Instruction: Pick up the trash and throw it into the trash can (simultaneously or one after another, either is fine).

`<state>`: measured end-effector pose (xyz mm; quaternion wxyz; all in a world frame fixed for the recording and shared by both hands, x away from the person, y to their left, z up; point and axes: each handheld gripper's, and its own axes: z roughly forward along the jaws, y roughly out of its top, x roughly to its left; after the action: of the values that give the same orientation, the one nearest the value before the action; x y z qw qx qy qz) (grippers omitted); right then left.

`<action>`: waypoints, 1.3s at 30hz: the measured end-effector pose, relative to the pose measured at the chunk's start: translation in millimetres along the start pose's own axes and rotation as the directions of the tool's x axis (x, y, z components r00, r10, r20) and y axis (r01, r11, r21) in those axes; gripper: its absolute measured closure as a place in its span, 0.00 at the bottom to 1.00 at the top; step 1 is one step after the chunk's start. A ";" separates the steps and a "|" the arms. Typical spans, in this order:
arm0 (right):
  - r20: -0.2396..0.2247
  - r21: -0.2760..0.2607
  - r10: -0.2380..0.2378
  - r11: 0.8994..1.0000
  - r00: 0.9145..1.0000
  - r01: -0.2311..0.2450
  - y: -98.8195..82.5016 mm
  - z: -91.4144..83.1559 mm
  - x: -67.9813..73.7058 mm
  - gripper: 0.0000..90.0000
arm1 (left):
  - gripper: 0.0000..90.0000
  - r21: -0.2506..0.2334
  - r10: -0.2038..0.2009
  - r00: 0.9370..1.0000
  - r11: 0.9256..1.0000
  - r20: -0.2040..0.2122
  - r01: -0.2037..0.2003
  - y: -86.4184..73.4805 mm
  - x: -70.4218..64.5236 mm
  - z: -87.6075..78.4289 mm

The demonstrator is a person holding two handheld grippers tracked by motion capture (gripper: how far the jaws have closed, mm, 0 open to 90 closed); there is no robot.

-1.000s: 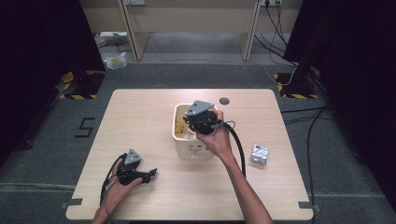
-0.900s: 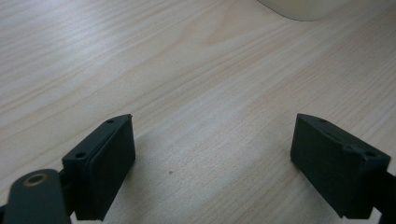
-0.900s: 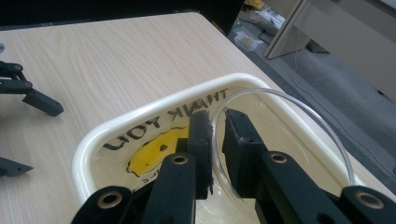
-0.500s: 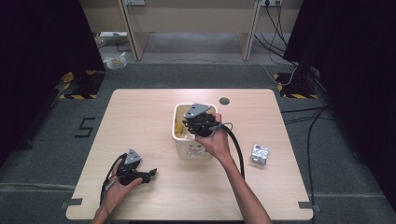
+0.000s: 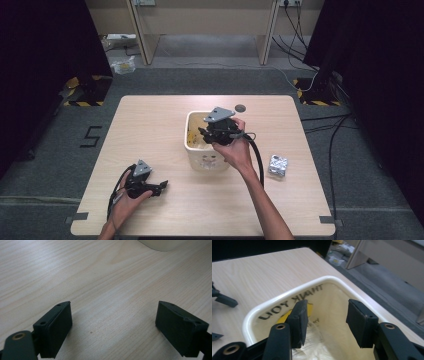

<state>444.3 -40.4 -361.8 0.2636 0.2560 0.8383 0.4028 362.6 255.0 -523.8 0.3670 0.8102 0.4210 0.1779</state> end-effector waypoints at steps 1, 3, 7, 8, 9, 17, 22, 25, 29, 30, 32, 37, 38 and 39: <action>0.004 -0.003 0.004 1.000 1.000 -0.004 -0.2 -3.6 -1.4 0.54 | 0.15 0.001 0.002 1.000 1.000 0.000 -0.002 0.0 0.1 -0.1; 0.023 -0.012 0.017 1.000 1.000 -0.017 -1.3 -11.4 -5.5 0.51 | 0.14 0.000 0.000 1.000 1.000 0.000 0.000 0.0 0.0 0.0; 0.047 -0.030 0.044 0.999 0.998 -0.042 -5.4 -26.2 -13.5 0.49 | 0.14 0.000 0.000 1.000 1.000 0.000 0.000 0.0 0.0 0.0; 0.054 -0.037 0.045 0.998 0.998 -0.043 -7.2 -31.7 -15.9 0.48 | 0.15 0.001 0.001 1.000 1.000 0.000 -0.001 0.0 0.1 -0.1; 0.059 -0.040 0.052 0.998 0.997 -0.049 -8.3 -35.1 -17.2 0.48 | 0.14 0.000 0.000 1.000 1.000 0.000 0.000 0.0 0.0 0.0; 0.120 -0.071 0.110 0.992 0.987 -0.102 -25.5 -68.6 -33.9 0.42 | 0.14 0.000 0.000 1.000 1.000 0.000 0.000 0.0 0.0 0.0; 0.155 -0.071 0.148 0.988 0.977 -0.139 -42.0 -81.5 -43.1 0.39 | 0.14 0.000 0.000 1.000 1.000 -0.001 0.000 0.0 0.0 0.0; 0.182 -0.072 0.163 0.986 0.970 -0.152 -54.7 -89.6 -44.7 0.37 | 0.14 0.001 0.000 1.000 1.000 0.000 0.000 0.0 0.0 -0.1; 0.195 -0.060 0.182 0.983 0.964 -0.173 -67.0 -93.7 -45.2 0.35 | 0.15 0.006 0.004 1.000 1.000 0.000 -0.004 0.1 0.2 -0.4; 0.195 -0.060 0.182 0.983 0.964 -0.173 -67.0 -93.7 -45.2 0.35 | 0.15 0.006 0.004 1.000 1.000 0.000 -0.004 0.1 0.2 -0.4; 0.202 -0.054 0.191 0.981 0.961 -0.184 -73.3 -95.1 -46.6 0.34 | 0.15 0.006 0.003 1.000 1.000 -0.001 -0.003 0.1 0.1 -0.4; 0.217 -0.037 0.221 0.975 0.951 -0.219 -90.4 -95.8 -50.5 0.32 | 0.15 0.005 0.003 1.000 1.000 -0.001 -0.003 0.1 0.0 -0.3; 0.222 -0.033 0.230 0.973 0.948 -0.229 -94.4 -95.7 -51.5 0.32 | 0.15 0.002 0.001 1.000 1.000 -0.001 -0.001 0.1 -0.1 -0.2; 0.225 -0.032 0.234 0.972 0.946 -0.232 -96.7 -95.7 -51.9 0.31 | 0.14 0.003 0.001 1.000 1.000 -0.001 -0.001 0.1 -0.1 -0.2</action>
<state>399.1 -178.0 -376.6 0.3087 0.3969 0.7656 0.4013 362.5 255.0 -523.5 0.3655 0.8109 0.4209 0.1777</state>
